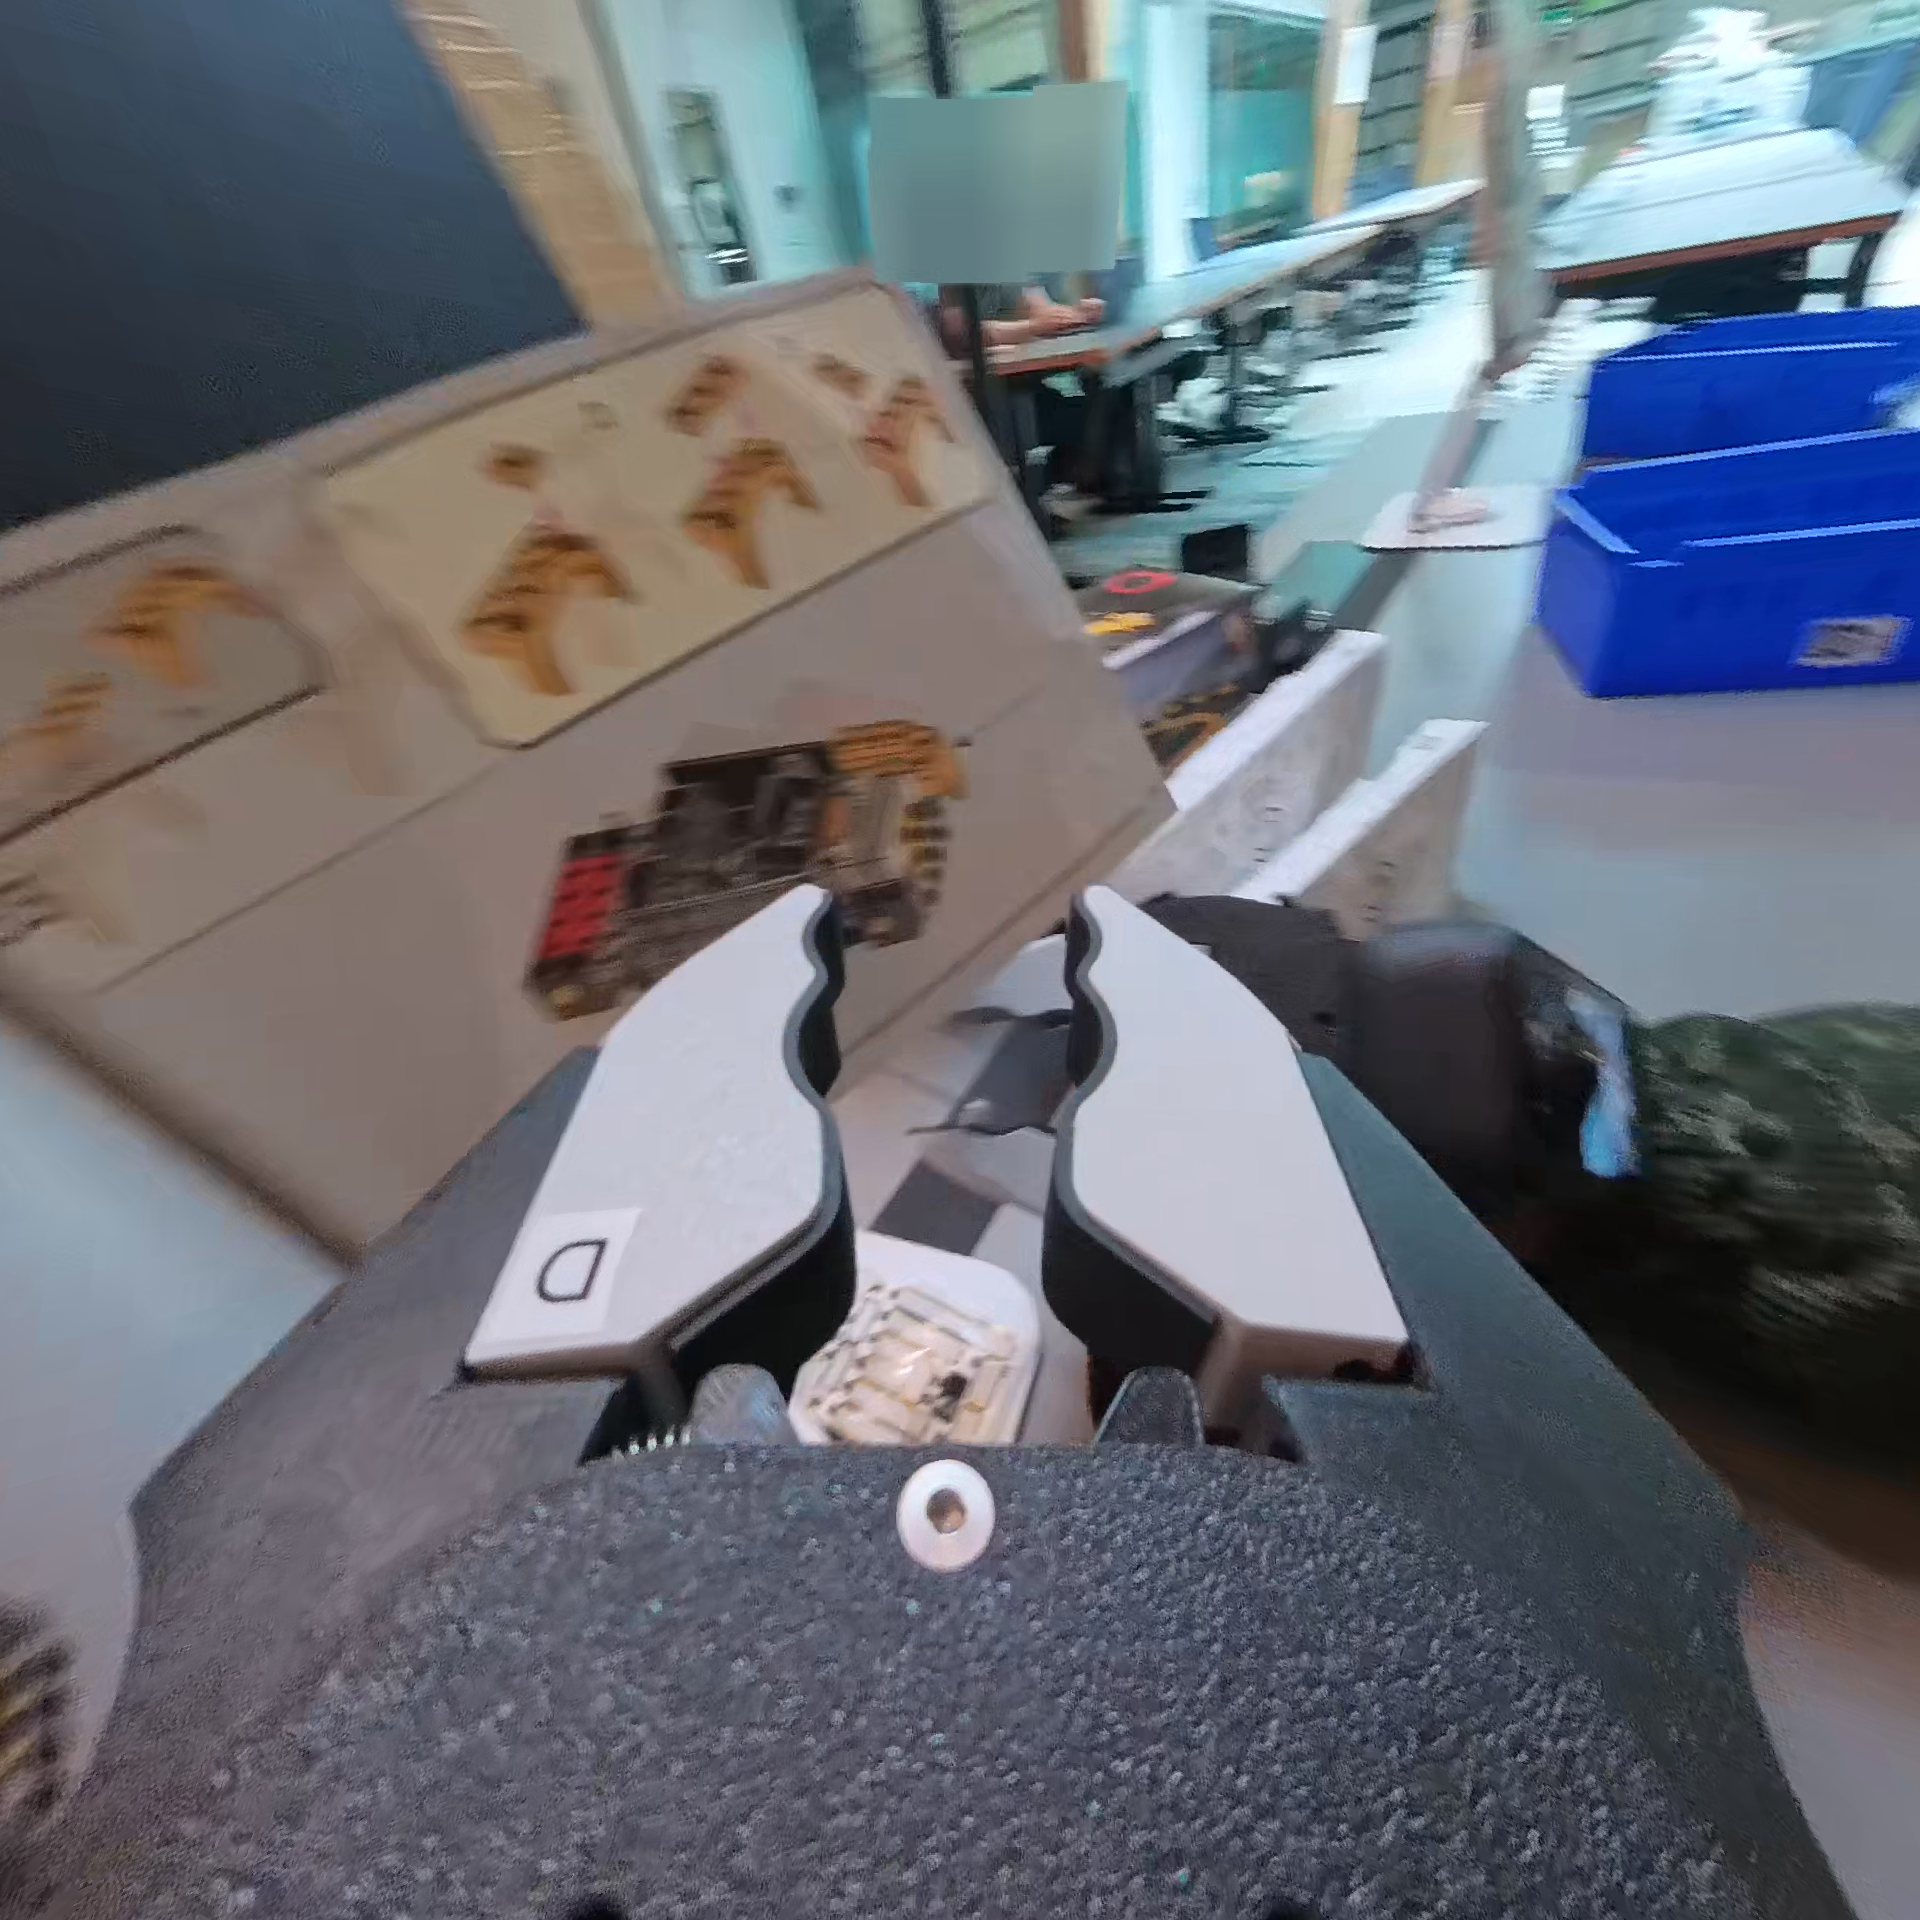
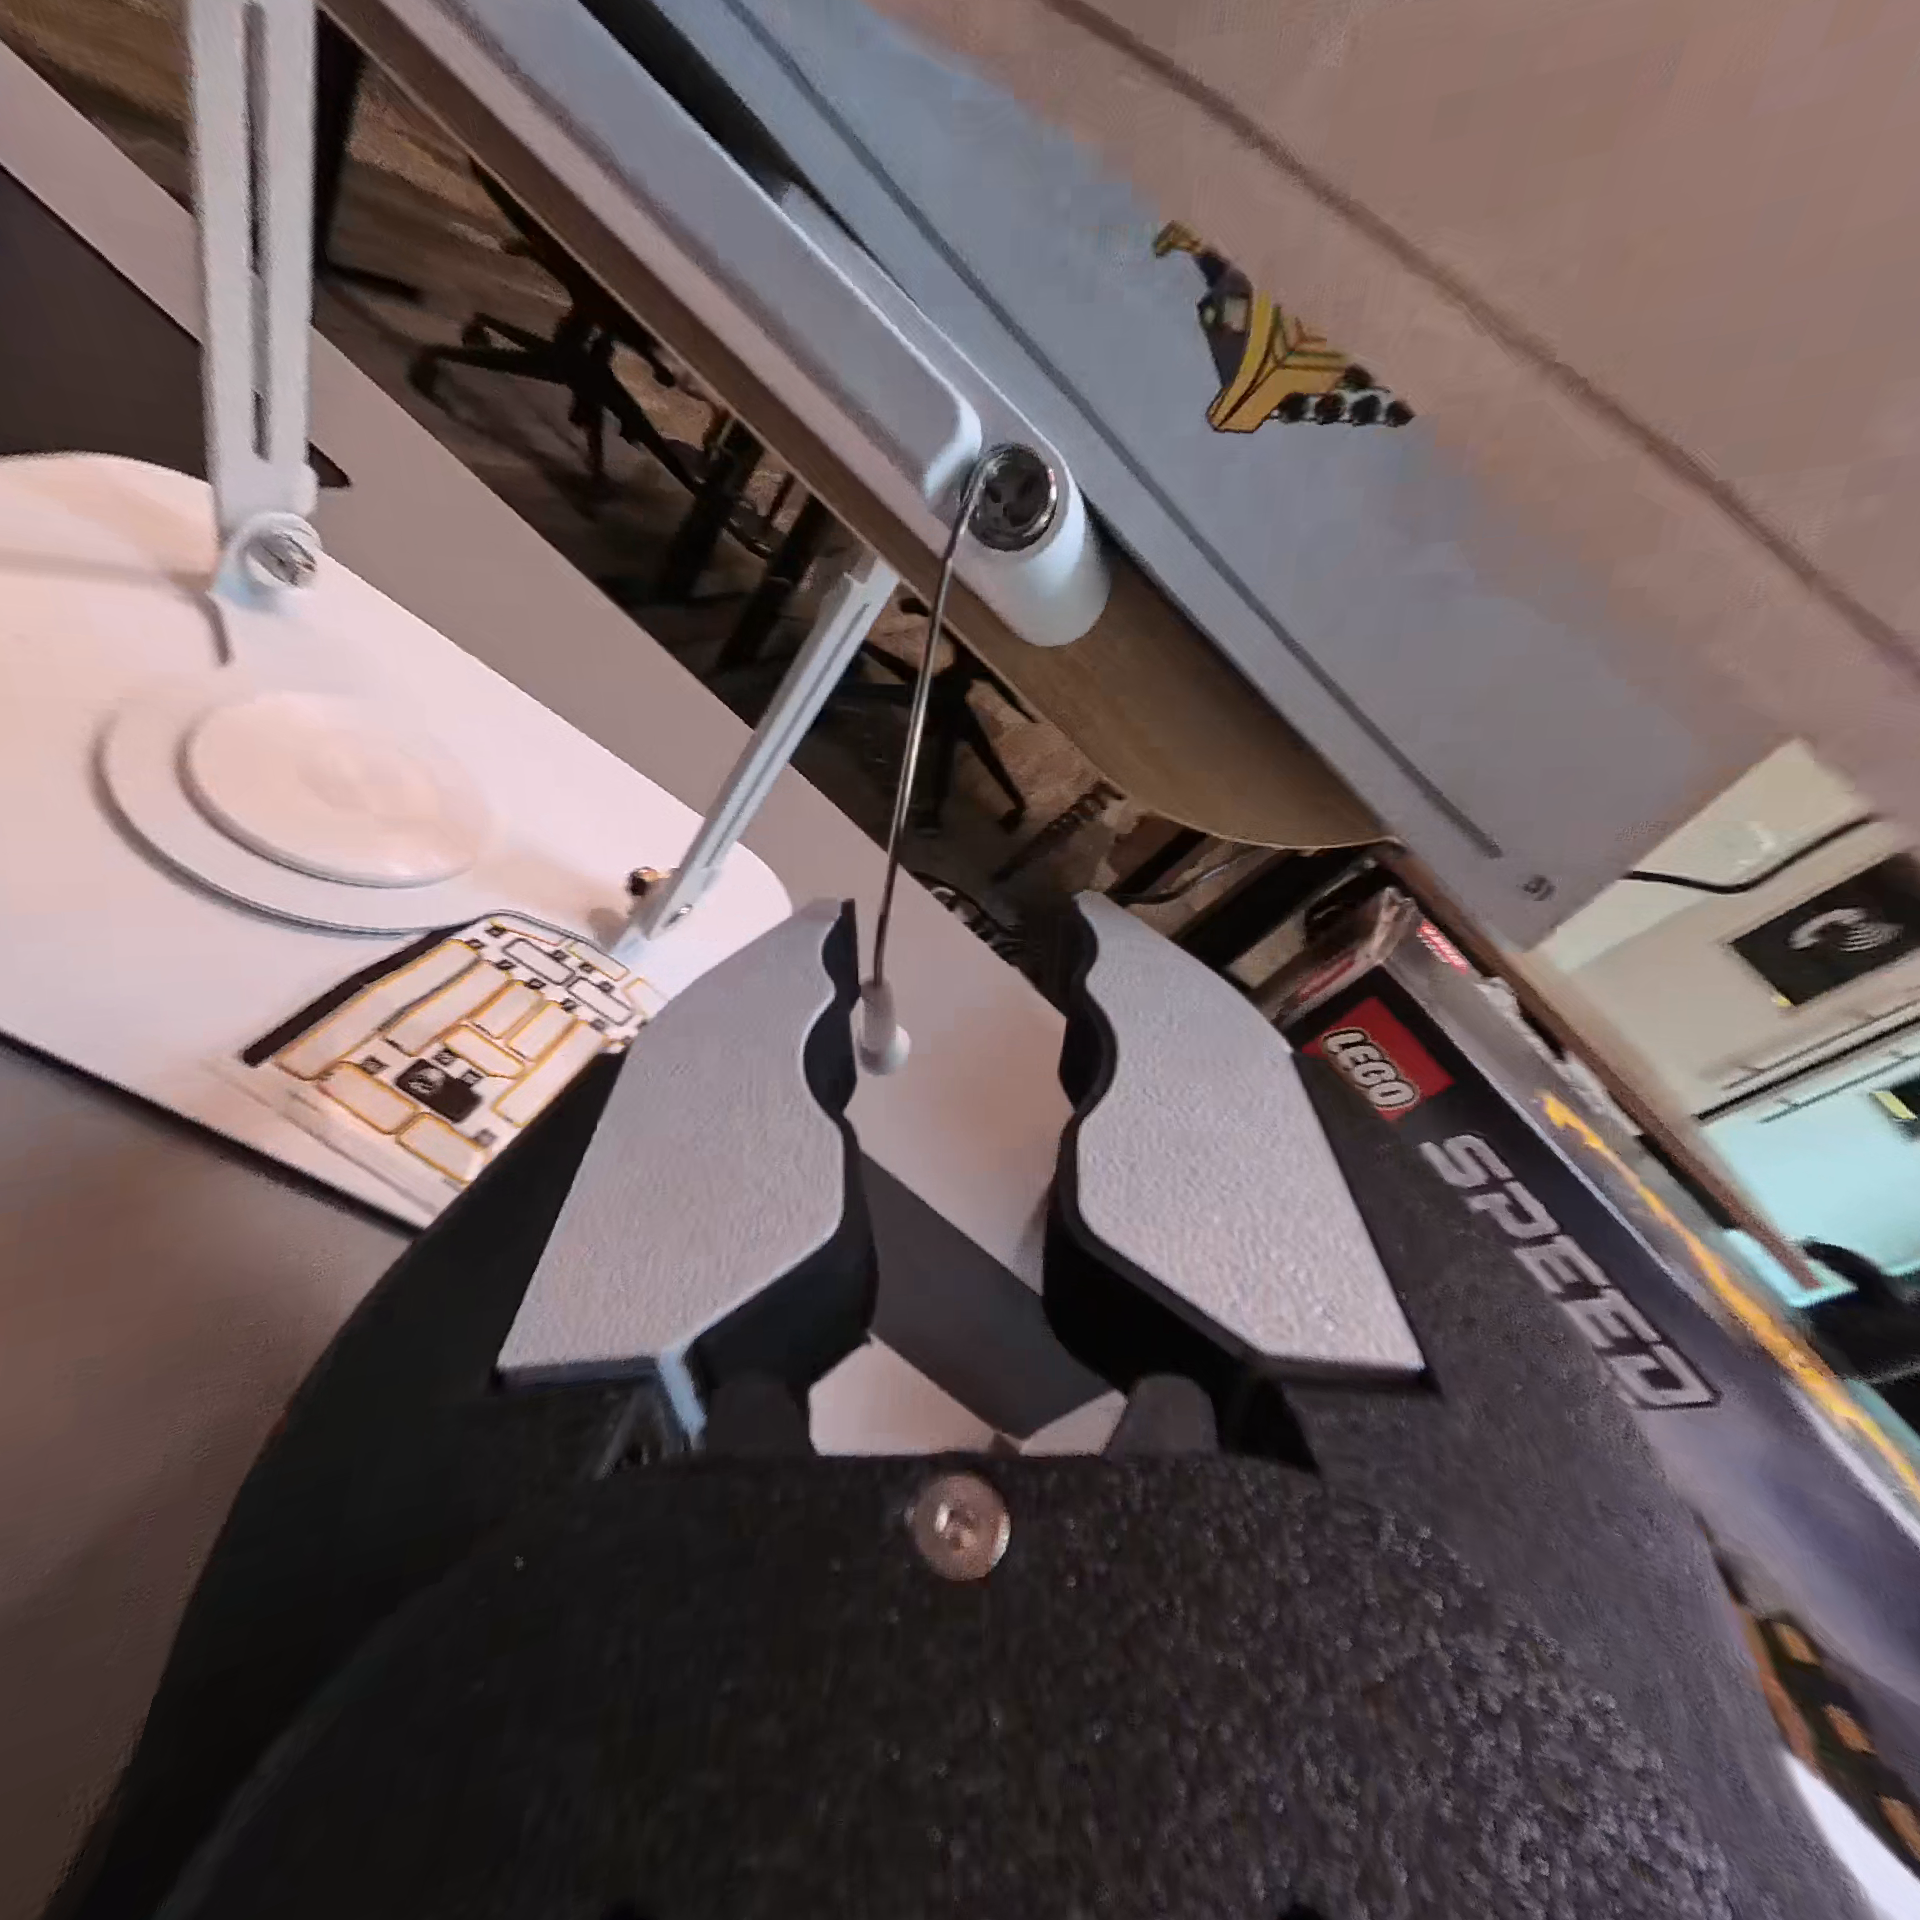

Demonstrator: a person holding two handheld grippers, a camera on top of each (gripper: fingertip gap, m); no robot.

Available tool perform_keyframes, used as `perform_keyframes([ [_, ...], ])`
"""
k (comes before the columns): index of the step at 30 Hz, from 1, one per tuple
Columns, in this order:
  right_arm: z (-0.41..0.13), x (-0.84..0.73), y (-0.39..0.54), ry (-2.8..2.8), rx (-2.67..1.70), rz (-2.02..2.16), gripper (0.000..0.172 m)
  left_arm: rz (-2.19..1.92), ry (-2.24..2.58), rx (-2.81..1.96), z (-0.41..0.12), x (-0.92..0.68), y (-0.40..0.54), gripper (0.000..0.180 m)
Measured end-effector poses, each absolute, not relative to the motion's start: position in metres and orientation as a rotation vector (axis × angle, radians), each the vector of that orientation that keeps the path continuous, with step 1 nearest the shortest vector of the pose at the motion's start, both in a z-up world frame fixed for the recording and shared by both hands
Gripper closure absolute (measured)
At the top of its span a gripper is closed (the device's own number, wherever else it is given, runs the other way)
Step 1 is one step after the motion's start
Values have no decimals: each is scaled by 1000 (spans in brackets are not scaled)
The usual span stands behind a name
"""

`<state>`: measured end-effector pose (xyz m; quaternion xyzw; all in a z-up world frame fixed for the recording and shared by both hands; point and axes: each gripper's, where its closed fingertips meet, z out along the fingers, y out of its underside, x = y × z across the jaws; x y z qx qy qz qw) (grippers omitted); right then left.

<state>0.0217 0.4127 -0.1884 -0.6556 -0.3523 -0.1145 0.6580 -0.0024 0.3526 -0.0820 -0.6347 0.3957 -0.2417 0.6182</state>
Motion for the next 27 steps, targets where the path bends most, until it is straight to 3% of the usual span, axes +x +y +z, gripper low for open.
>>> perform_keyframes([
  [3,-181,31,412,-783,-1428,-358,168,-381,744,-1539,-80,-33,378,152],
  [4,-178,33,411,-785,-1410,-390,171,-307,707,-1561,-81,-43,386,156],
  [13,-160,48,401,-834,-1373,-580,170,179,781,-1686,-100,-57,418,180],
  [27,-118,52,387,-899,-1232,-789,167,298,852,-1725,-100,-55,421,180],
])
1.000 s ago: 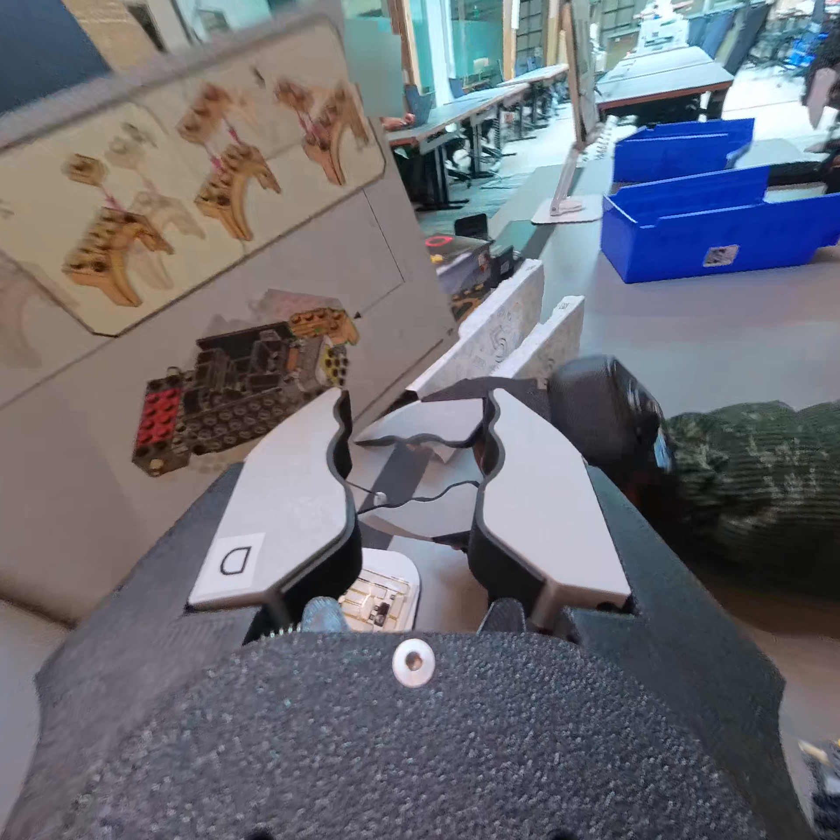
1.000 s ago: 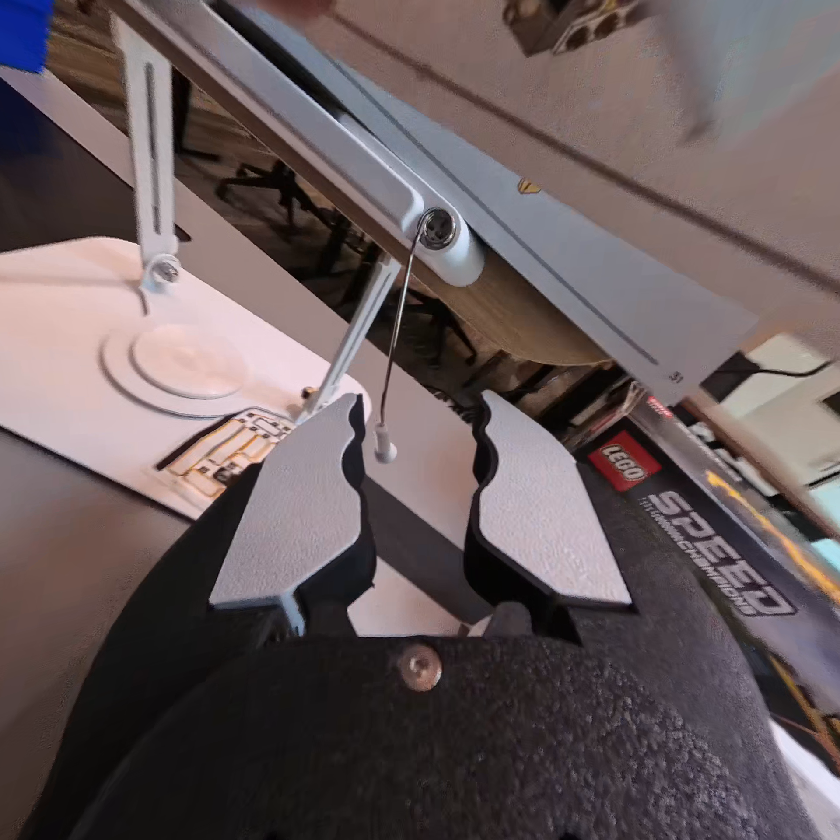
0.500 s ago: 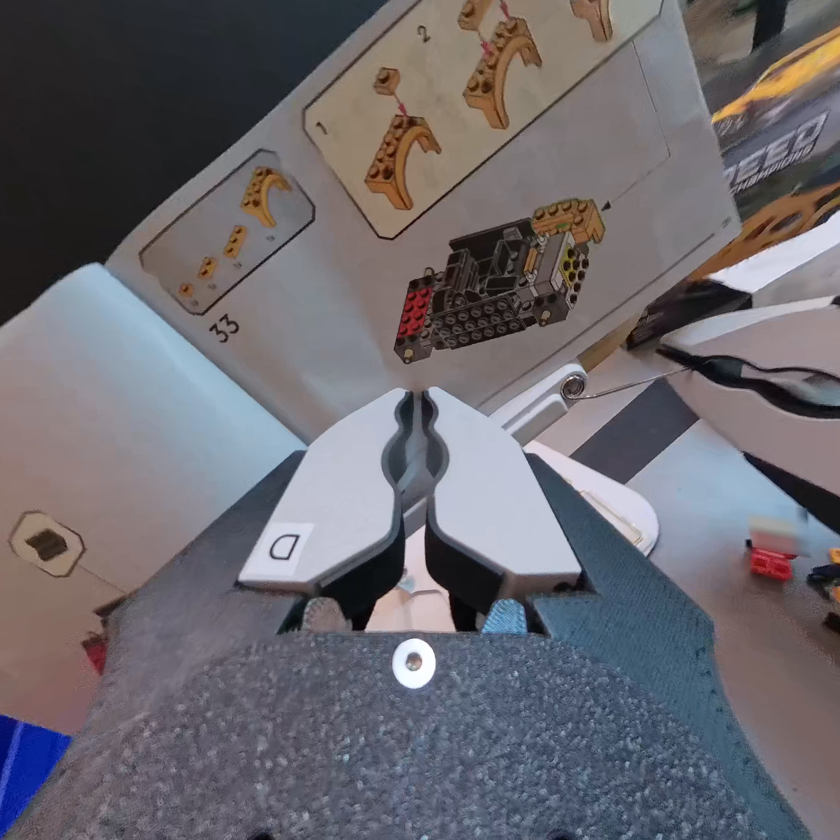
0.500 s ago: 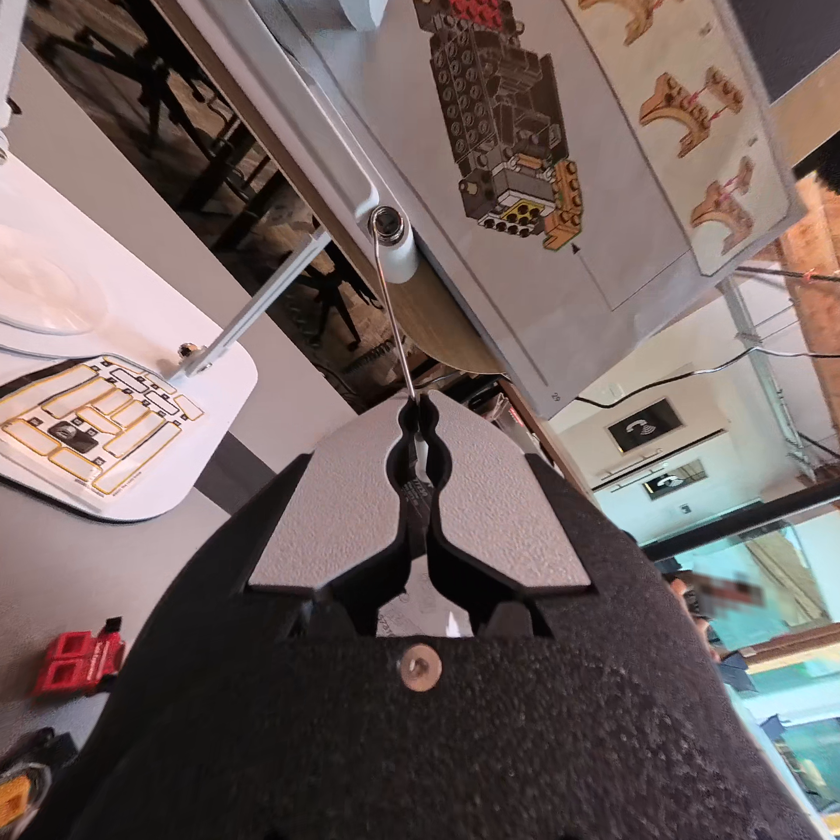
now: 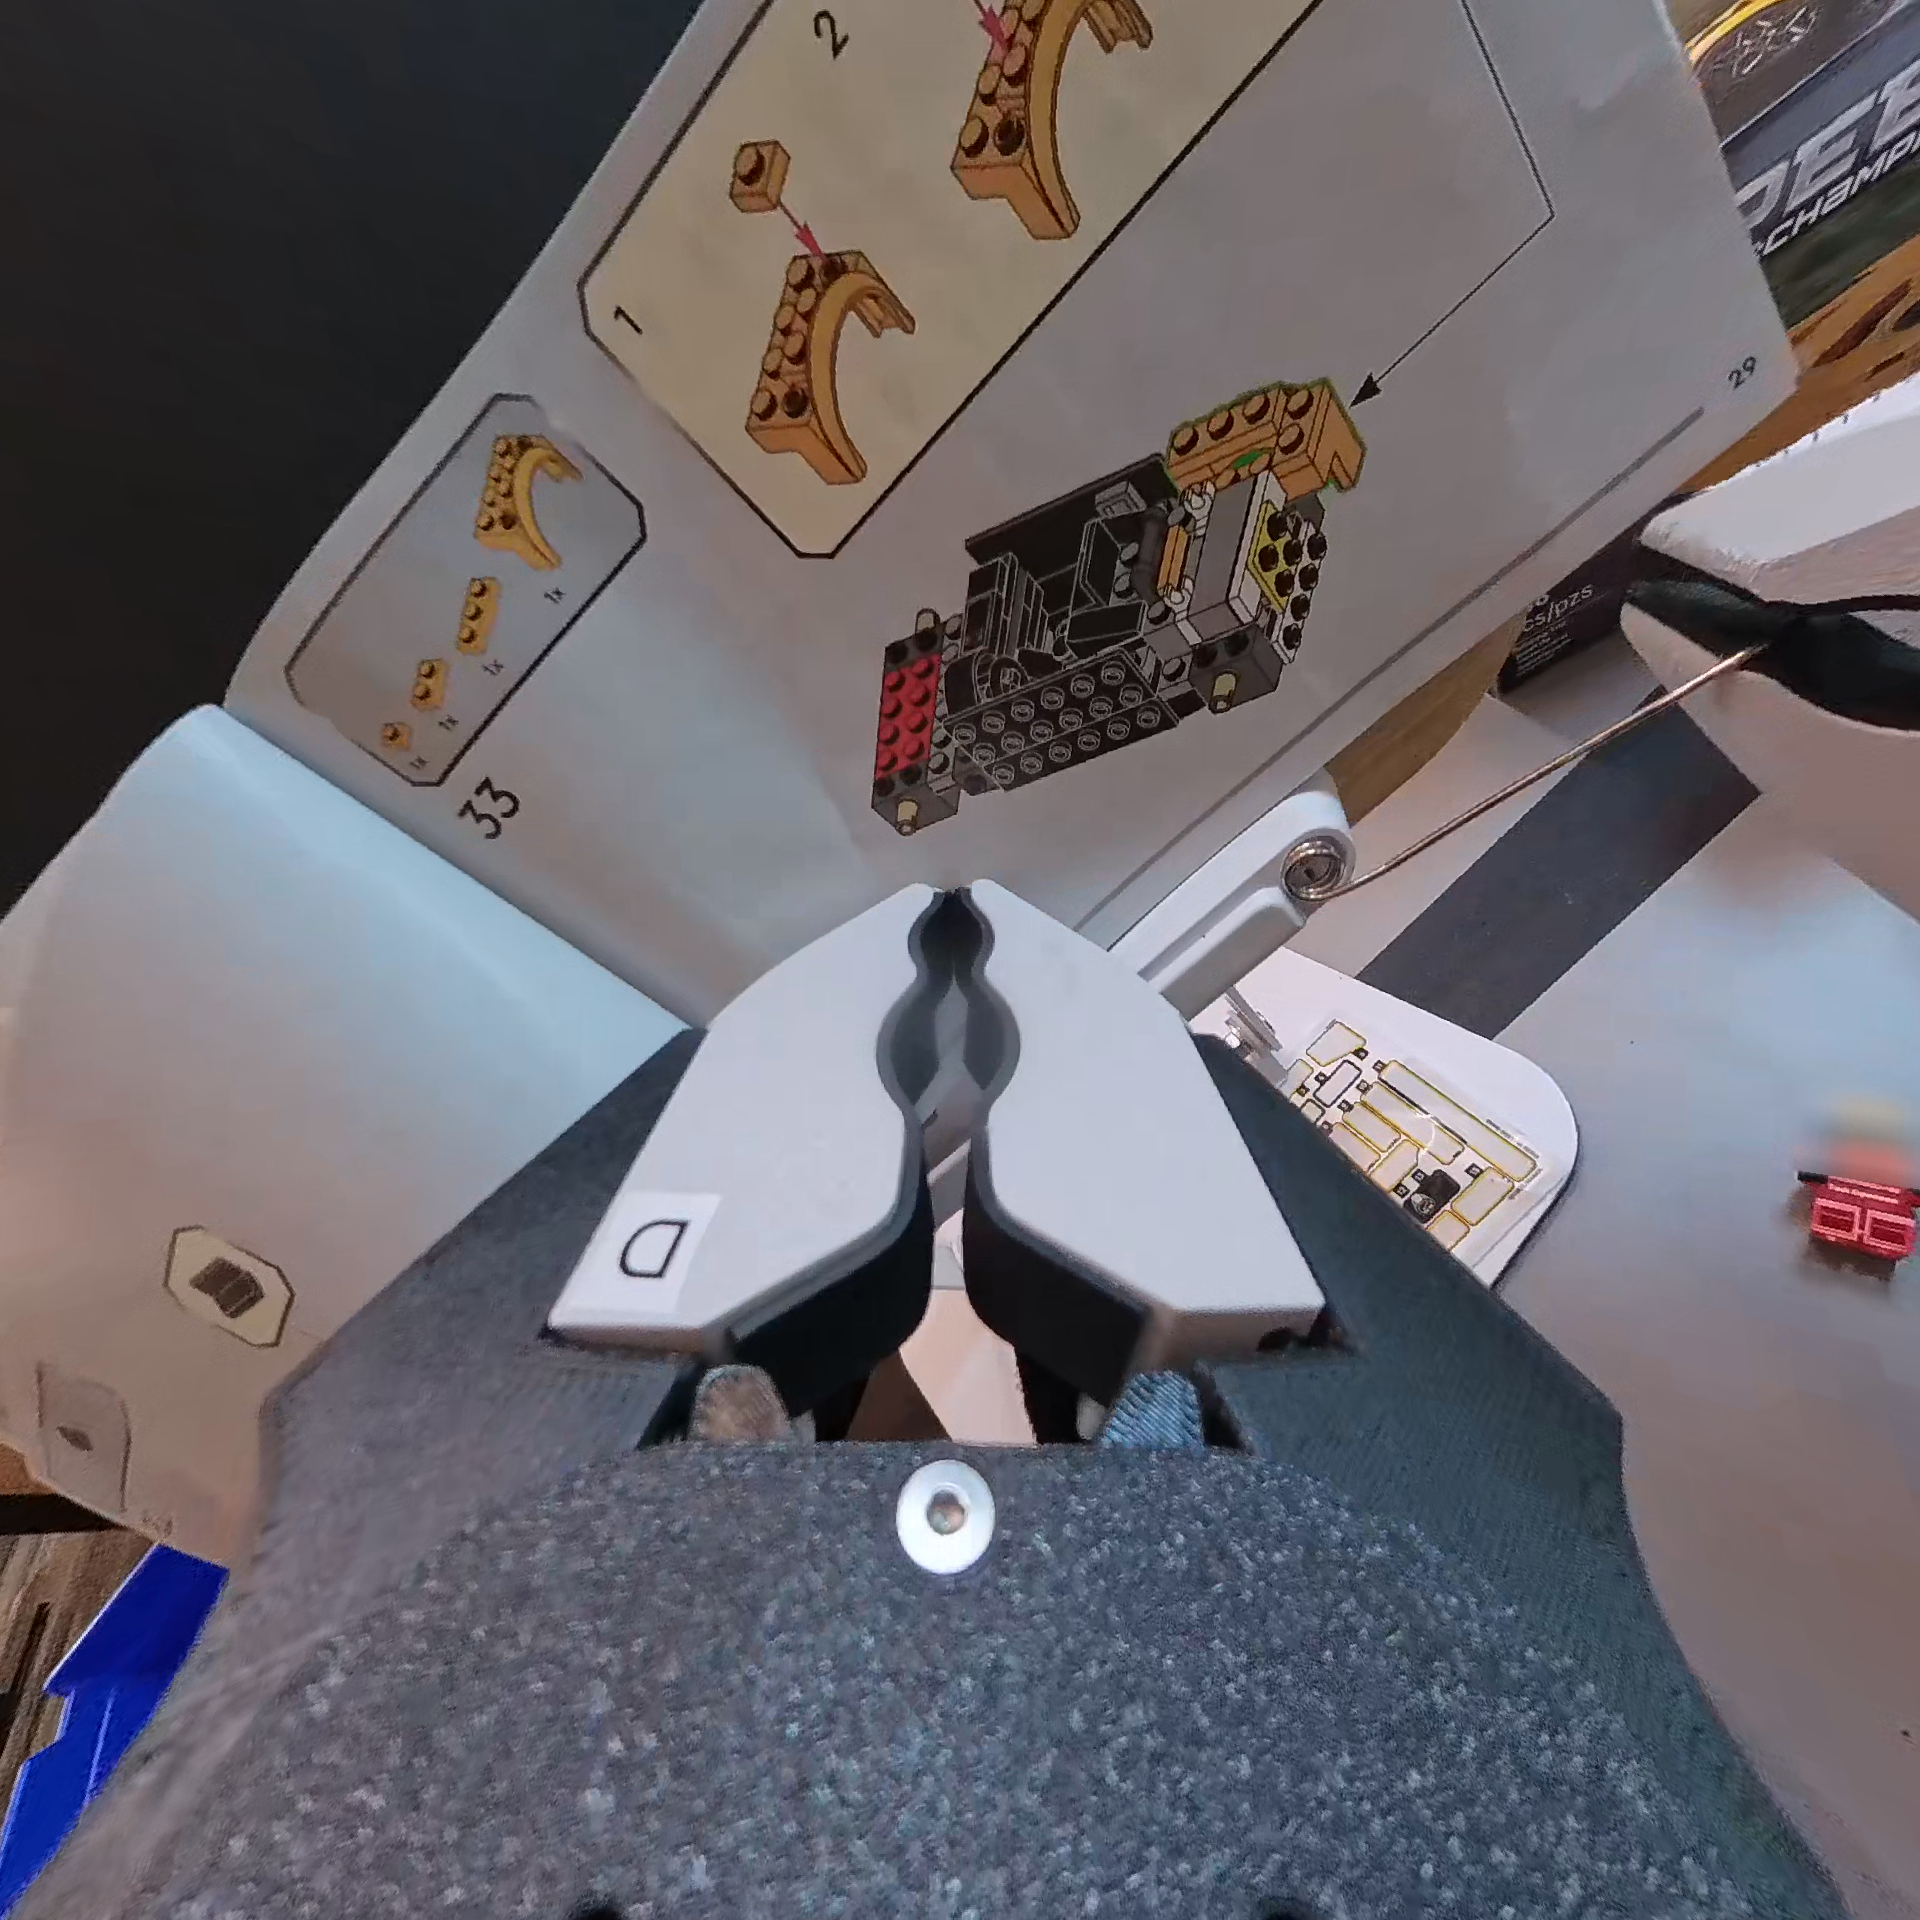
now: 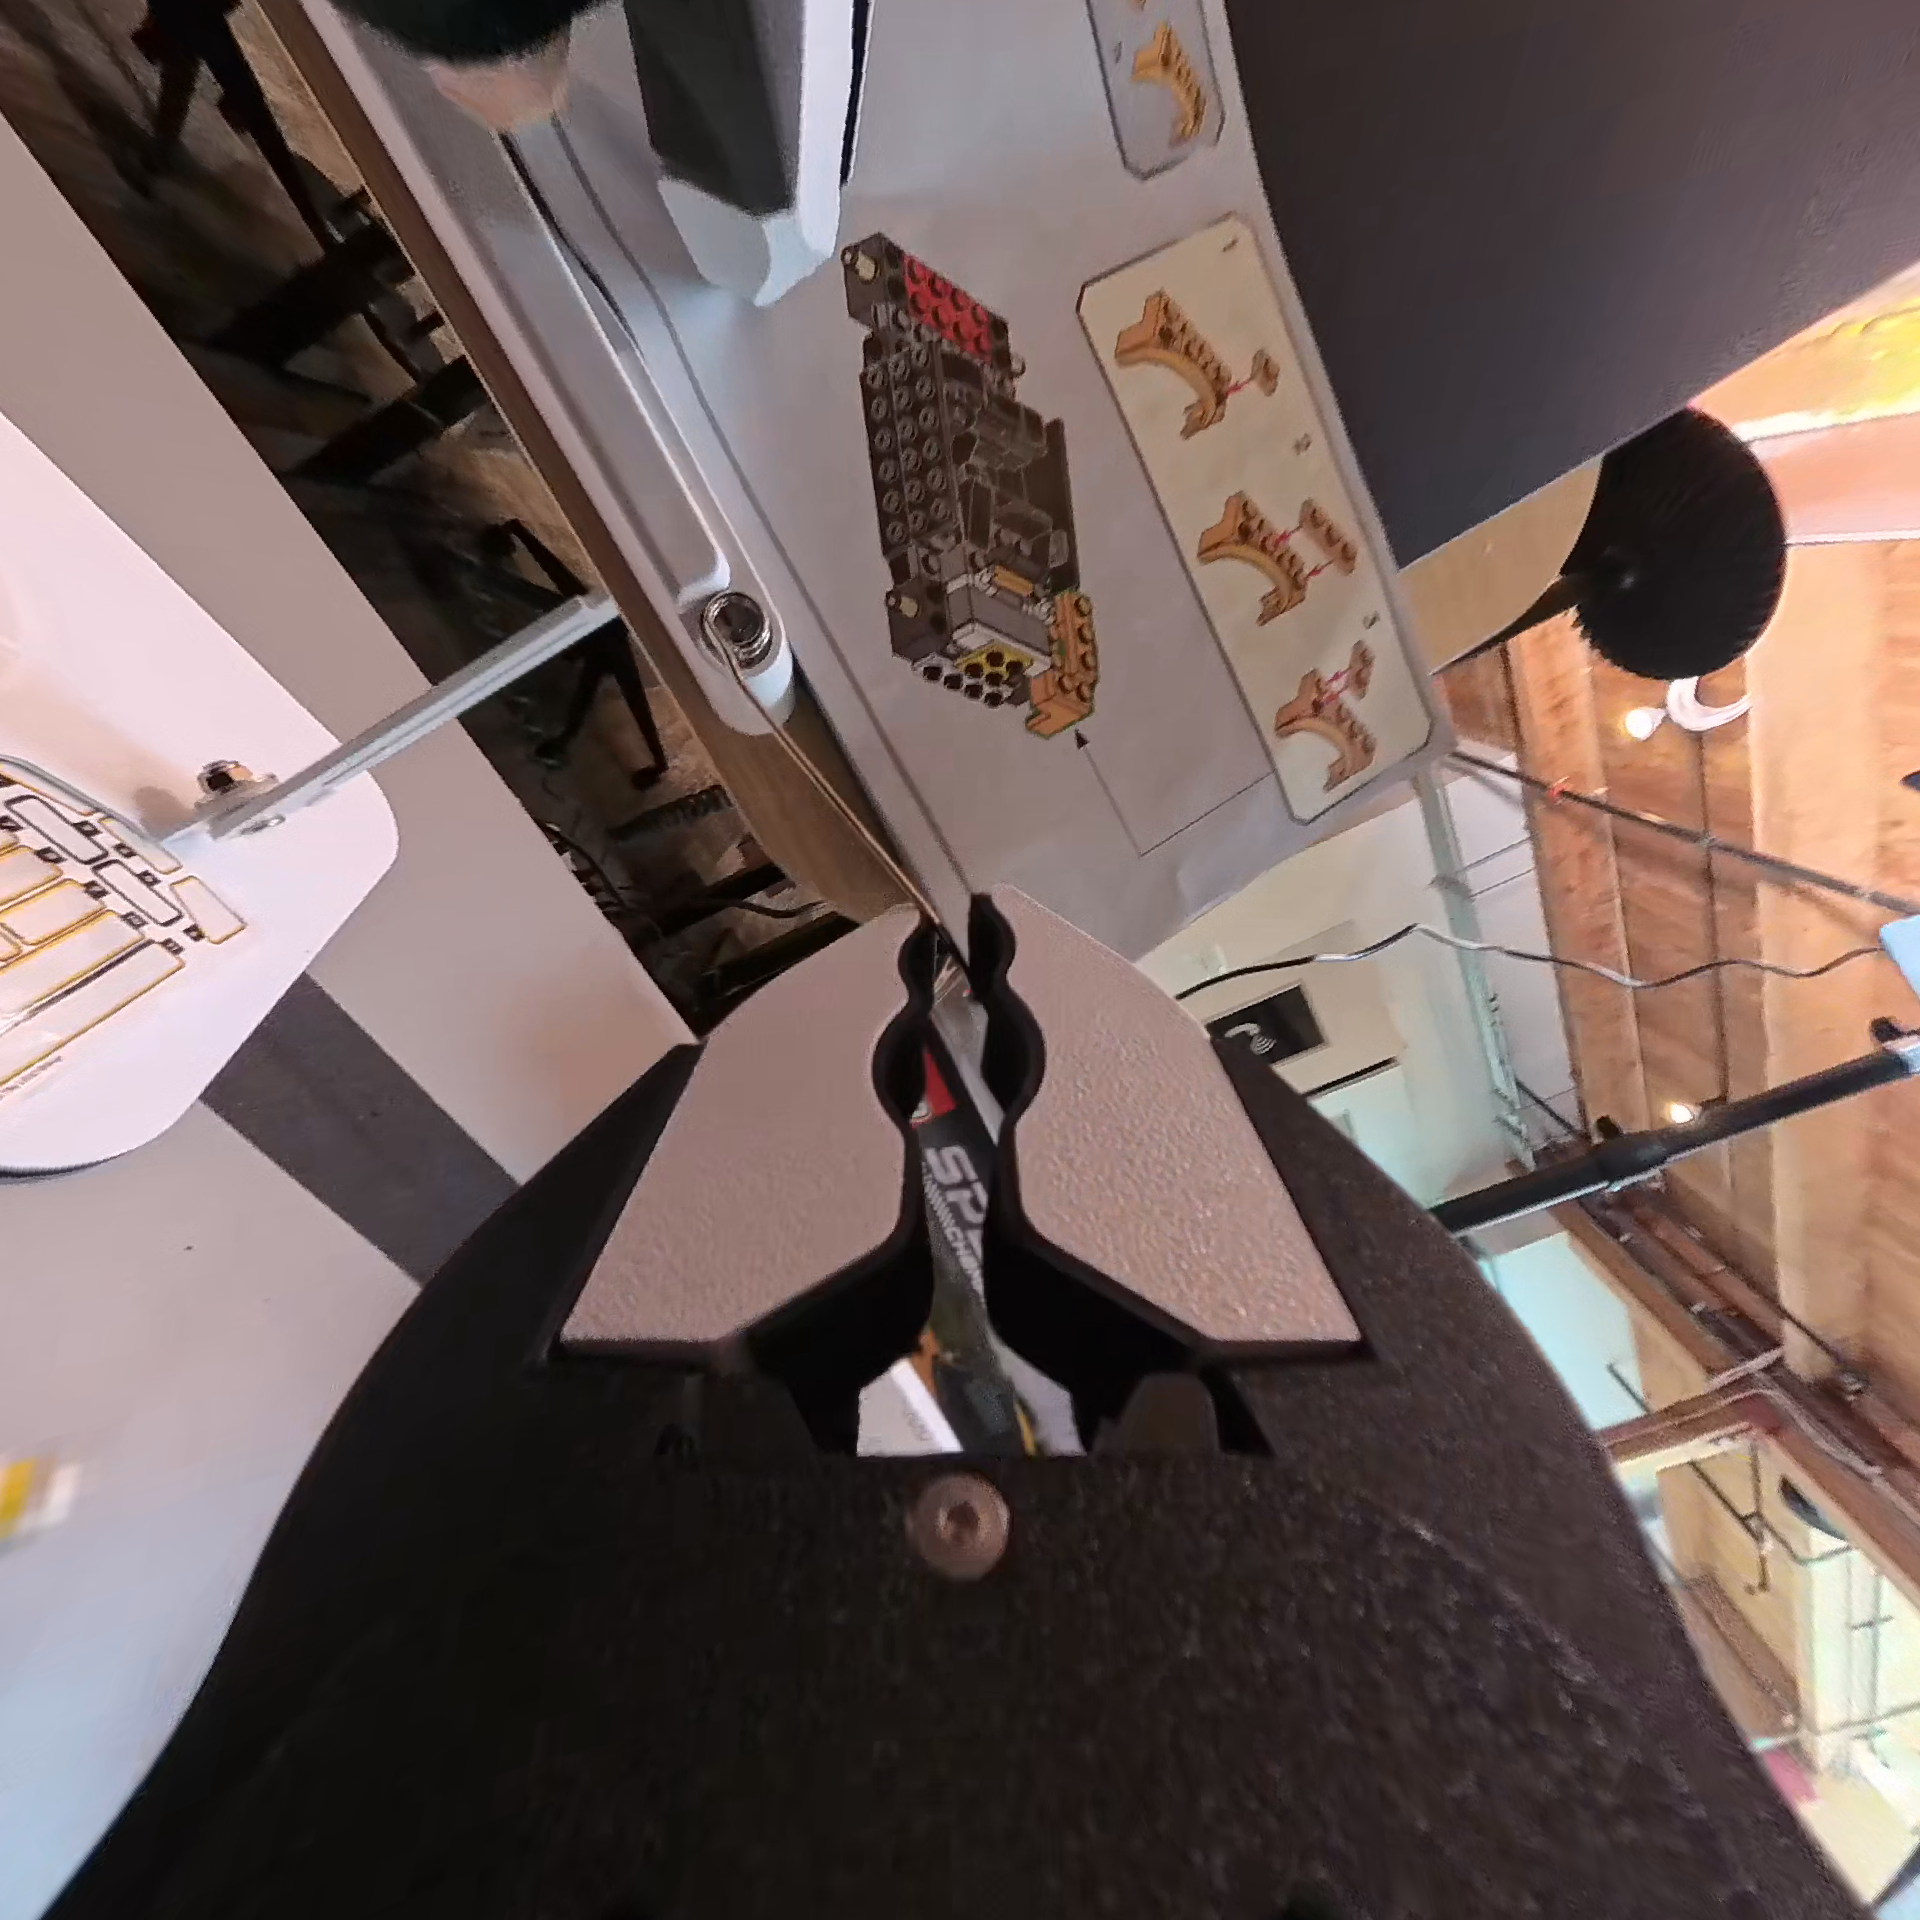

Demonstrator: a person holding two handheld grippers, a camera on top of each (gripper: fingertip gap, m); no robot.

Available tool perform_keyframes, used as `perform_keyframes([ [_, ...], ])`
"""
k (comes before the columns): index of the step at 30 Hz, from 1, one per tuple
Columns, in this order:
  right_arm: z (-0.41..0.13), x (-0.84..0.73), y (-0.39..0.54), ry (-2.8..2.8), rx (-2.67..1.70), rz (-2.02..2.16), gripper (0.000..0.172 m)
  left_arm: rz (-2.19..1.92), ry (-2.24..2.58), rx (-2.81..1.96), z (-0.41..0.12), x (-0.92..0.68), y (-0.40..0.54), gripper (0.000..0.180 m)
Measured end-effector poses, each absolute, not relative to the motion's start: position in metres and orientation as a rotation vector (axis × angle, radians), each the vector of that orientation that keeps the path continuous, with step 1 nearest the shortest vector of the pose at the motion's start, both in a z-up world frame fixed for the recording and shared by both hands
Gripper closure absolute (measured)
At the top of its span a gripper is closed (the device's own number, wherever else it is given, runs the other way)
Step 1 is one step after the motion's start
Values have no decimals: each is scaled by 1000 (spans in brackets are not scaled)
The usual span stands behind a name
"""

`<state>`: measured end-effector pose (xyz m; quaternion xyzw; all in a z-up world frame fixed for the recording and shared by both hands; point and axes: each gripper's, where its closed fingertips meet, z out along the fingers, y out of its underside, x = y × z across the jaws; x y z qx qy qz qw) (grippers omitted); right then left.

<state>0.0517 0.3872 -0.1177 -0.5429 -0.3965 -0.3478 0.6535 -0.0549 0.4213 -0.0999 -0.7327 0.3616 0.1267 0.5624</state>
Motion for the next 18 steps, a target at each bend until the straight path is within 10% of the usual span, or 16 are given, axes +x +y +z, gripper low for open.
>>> perform_keyframes([
  [18,-89,32,411,-1195,-1057,-974,163,255,853,-1707,-99,-59,422,180],
])
